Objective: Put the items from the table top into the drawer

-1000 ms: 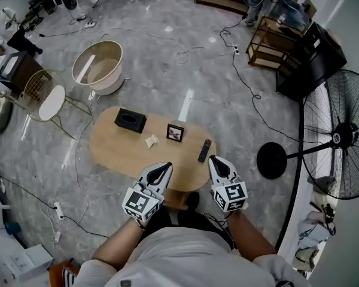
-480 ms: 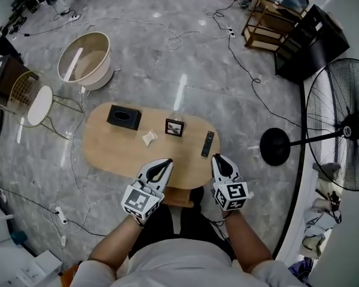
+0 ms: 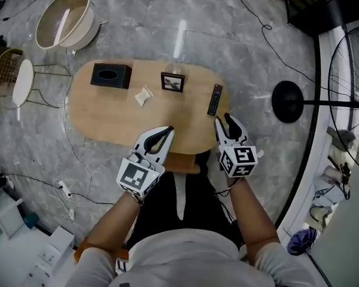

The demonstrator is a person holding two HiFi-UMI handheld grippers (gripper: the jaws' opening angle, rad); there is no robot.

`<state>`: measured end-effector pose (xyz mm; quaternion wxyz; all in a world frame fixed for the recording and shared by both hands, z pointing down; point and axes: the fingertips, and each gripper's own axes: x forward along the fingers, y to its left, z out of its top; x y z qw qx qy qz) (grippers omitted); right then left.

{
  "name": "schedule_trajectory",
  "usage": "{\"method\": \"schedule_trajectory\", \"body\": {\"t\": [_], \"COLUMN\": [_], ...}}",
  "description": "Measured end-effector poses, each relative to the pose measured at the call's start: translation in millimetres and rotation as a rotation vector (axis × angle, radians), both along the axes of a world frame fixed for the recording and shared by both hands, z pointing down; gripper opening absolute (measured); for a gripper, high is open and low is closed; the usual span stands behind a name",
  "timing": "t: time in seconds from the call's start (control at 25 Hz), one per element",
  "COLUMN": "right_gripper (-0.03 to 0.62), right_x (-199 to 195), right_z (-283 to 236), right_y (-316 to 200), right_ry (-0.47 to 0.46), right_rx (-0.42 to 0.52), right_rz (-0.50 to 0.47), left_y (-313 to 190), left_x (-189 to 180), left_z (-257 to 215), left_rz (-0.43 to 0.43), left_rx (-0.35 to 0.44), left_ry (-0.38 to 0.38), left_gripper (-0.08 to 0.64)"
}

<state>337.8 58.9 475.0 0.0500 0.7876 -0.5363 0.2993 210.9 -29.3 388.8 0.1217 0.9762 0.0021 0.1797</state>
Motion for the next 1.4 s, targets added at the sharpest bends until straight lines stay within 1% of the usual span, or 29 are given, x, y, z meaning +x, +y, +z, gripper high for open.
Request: {"method": "schedule_trajectory", "body": {"t": [0.36,0.52,0.64,0.72,0.84,1.08,1.2,1.32,1.4], "right_gripper": [0.225,0.239,0.252,0.256,0.258,0.265,0.270,0.273,0.276], "right_x": [22.3,27.2,29.2,32.6,35.6,38.4,43.5,50.3,53.1], "right_z": [112.2,161.2,192.6,211.9,241.4,292.1,312.1,328.4,337.6], "right_y": [-0.1,8.9,15.9,15.3,10.6,7.8,6.5,3.0,0.9], "right_ry": [-0.090,-0.137,-0.177,-0.196,-0.202,-0.211,-0.222,-0.231,-0.234], "right_rx": [-0.110,-0.169,-0.212,-0.234,-0.268,-0.333,-0.360,-0.381,-0.399], "right_rz": [0.078,0.120,0.147,0.161,0.163,0.186,0.213,0.240,0.253], "left_y": [-13.3,-14.4,-11.3,-12.7,-14.1,-14.7,-19.0,-21.9,-18.3], "left_x": [24.4,31.0,32.7,37.9,42.9,43.7,44.9,44.7,44.6], "left_z": [89.3,121.2,141.8,153.0,172.8,210.6,223.2,236.4,241.6], "left_rz": [0.008,0.015,0.018,0.030,0.058,0.098,0.089,0.071,0.081], "left_rx": [-0.042,-0.063,-0.094,-0.093,-0.083,-0.079,-0.087,-0.102,-0.114], "left_ry": [-0.067,-0.095,-0.147,-0.151,-0.144,-0.179,-0.192,-0.222,-0.210], "left_gripper": [0.009,0.009,0.009,0.009,0.009,0.009,0.009,0.009,0.009]}}
